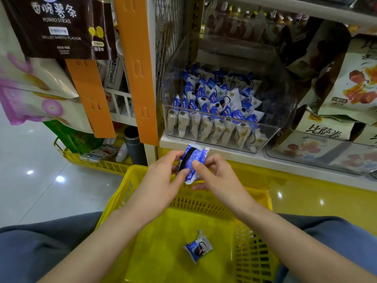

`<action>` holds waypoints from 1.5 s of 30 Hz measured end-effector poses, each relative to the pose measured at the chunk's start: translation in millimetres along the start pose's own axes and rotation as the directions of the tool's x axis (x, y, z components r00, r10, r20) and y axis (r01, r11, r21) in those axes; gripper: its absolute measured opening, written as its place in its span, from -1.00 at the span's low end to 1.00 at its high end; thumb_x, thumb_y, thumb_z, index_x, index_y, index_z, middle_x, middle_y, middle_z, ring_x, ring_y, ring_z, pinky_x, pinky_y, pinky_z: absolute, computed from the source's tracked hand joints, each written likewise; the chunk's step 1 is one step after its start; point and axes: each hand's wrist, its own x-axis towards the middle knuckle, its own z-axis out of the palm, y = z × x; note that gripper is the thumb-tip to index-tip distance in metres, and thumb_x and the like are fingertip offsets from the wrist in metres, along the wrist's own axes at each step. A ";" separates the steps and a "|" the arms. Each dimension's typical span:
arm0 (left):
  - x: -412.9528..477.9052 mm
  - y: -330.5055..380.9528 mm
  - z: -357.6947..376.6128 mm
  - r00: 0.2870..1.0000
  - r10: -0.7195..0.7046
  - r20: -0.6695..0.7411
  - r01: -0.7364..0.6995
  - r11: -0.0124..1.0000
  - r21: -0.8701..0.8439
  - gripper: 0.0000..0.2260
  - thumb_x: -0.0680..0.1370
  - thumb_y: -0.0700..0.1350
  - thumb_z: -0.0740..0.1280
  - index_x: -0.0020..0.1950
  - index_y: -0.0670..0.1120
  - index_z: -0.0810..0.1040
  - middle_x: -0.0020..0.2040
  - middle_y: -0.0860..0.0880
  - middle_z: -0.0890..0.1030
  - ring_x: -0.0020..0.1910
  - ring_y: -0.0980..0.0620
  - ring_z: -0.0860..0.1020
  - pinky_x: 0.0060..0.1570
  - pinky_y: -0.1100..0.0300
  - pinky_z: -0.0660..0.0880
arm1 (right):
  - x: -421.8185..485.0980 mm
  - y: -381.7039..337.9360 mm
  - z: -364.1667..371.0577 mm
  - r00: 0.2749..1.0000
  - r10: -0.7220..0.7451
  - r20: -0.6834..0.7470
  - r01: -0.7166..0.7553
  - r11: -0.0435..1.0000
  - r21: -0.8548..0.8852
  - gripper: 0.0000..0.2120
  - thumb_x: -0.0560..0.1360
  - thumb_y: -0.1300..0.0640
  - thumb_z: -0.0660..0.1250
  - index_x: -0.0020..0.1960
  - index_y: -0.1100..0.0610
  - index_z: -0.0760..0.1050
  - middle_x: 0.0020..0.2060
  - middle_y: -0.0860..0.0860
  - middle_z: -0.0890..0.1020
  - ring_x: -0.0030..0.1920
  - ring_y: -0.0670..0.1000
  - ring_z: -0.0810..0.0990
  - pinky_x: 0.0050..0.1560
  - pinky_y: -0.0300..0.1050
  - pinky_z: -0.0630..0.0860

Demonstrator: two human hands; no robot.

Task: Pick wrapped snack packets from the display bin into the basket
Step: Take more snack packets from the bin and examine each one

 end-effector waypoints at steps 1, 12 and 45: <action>-0.4 -1.2 -0.4 1.000 0.013 0.007 -0.014 0.999 0.032 -0.72 0.55 -0.19 0.29 0.22 0.06 0.44 0.08 0.13 0.56 -0.05 0.24 0.56 -0.07 0.53 0.42 | 0.4 2.0 0.2 1.000 -0.008 -0.006 0.008 1.000 -0.025 -0.86 0.51 0.17 0.30 -0.08 0.17 0.34 -0.07 0.15 0.58 -0.24 -0.09 0.62 -0.23 -0.13 0.62; -1.0 -1.0 -3.3 0.997 0.064 -0.042 -0.048 0.952 0.302 -0.81 0.60 -0.12 0.18 0.16 -0.12 0.47 -0.07 -0.10 0.62 -0.17 0.01 0.56 -0.22 0.09 0.52 | 0.9 21.8 6.2 0.980 -0.179 0.091 0.199 0.932 -0.303 -0.68 0.47 0.11 0.36 0.13 -0.03 0.29 -0.08 -0.15 0.58 -0.09 -0.18 0.61 -0.07 -0.22 0.58; 6.3 16.5 -4.6 0.934 -0.320 0.159 0.356 0.797 -0.488 -0.86 0.57 -0.12 0.23 -0.16 -0.10 0.50 -0.25 -0.02 0.59 -0.32 0.21 0.58 -0.35 0.35 0.51 | 13.4 1.4 -9.8 0.978 -0.207 0.001 0.202 0.952 -0.231 -0.87 0.49 0.15 0.34 -0.24 0.05 0.50 -0.40 -0.04 0.53 -0.37 -0.08 0.45 -0.39 -0.24 0.38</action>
